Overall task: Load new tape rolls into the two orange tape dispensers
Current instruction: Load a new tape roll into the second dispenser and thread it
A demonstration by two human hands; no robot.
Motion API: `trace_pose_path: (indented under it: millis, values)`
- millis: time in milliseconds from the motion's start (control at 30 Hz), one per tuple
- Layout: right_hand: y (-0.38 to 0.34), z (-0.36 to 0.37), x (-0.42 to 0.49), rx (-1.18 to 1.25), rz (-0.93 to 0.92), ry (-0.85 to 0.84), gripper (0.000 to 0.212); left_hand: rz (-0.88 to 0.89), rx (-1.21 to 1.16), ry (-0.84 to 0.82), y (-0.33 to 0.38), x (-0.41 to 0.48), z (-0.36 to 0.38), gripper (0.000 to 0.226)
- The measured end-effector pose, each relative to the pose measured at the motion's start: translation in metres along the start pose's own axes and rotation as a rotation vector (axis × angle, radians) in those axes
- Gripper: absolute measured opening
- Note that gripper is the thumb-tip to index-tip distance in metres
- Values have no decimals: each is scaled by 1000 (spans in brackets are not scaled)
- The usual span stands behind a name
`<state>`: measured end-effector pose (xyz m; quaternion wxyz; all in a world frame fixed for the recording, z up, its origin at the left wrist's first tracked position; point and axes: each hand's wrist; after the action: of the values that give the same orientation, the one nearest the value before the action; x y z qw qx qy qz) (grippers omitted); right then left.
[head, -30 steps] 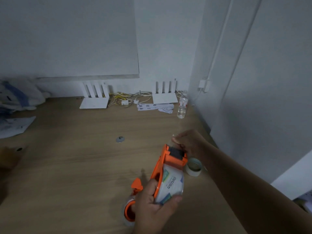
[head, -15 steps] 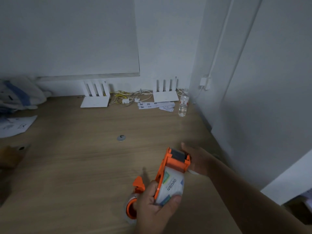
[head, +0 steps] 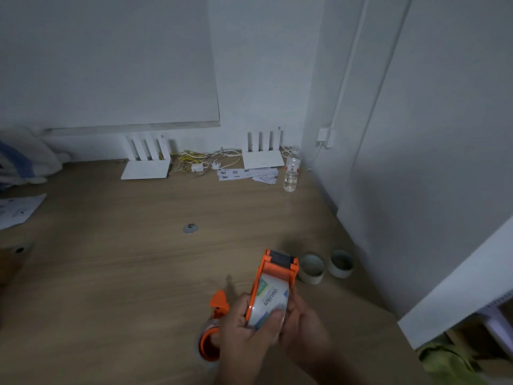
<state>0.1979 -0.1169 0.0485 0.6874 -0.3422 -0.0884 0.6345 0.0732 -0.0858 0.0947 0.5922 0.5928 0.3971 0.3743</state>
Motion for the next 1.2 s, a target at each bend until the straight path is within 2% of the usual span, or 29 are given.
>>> trace_pose_path:
  millis: [67, 133, 233, 400, 600, 667, 767, 800, 867, 900, 1000, 1067, 1200]
  values:
    - [0, 7, -5, 0, -9, -17, 56, 8, 37, -7, -3, 0, 0, 17]
    - [5, -1, -3, -13, -16, 63, 50, 16, 71, -23, -7, -1, 0, 22]
    - [8, -6, -6, -81, -22, 159, 52, 8, 101, 13, -16, 1, -1, 19]
    - [18, -19, -7, -216, -58, 213, 35, -4, 187, 55, -36, 6, -5, 14]
    - [18, -38, -9, -649, -168, 352, 21, -119, 232, 53, -66, 6, -6, 27]
    - [19, -50, -7, -811, -205, 413, 29, -244, 266, 66, -81, 7, -4, 26]
    - [27, -73, 0, -923, -277, 486, 31, -367, 302, -35, -112, 14, -4, 68]
    - [30, -79, 3, -940, -286, 499, 32, -385, 343, -83, -119, 16, -2, 69]
    - [35, -90, 8, -1000, -276, 523, 38, -356, 472, -146, -133, 19, 1, 62]
    - [39, -99, 12, -1053, -261, 540, 40, -314, 523, -168, -140, 21, 3, 65]
    - [58, -155, 38, -1235, -167, 526, 45, -338, 578, -205, -158, 27, 8, 69]
    - [69, -180, 54, -1348, -118, 548, 39, -310, 584, -164, -170, 29, 11, 58]
    - [60, -143, 48, -1456, -77, 588, 33, -384, 483, -54, -181, 34, 17, 56]
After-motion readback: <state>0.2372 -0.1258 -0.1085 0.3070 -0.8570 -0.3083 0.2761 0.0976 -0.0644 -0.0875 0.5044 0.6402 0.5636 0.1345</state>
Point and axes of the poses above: each hand's wrist, its own x-axis towards the middle knuckle, its own z-axis out of the palm, y = z × x, and after that the axes turned 7 degrees about -z, right-handed
